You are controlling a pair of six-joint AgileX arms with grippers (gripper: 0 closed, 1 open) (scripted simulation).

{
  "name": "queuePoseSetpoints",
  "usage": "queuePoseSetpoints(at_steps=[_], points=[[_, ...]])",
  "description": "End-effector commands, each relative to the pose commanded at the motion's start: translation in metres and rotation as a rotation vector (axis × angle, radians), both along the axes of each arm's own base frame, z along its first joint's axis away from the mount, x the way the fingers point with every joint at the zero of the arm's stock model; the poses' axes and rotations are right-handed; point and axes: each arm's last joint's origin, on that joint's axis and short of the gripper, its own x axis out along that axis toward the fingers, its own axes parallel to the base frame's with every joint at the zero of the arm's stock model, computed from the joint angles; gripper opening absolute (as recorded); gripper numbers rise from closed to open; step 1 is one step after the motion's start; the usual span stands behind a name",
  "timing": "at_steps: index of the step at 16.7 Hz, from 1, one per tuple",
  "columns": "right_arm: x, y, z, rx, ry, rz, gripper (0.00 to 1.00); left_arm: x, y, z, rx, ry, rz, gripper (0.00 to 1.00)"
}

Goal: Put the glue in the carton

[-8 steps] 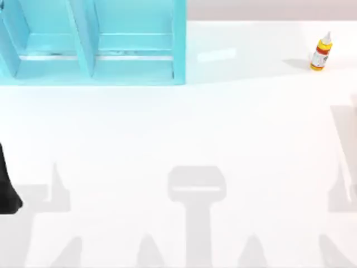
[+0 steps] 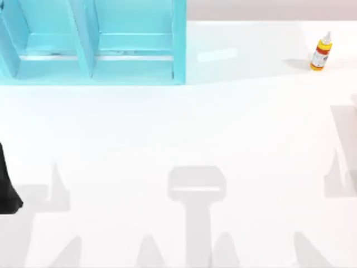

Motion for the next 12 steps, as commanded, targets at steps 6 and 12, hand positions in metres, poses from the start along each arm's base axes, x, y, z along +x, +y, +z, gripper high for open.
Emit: queuePoseSetpoints(at_steps=[6,12], points=[[0.073,0.003,0.041,-0.010,0.156,-0.016,1.00,0.000,0.000,0.000,0.000,0.000,0.000,1.00],[0.196,0.014,0.000,-0.028,0.397,-0.018,1.00,0.000,0.000,0.000,0.000,0.000,0.000,1.00]])
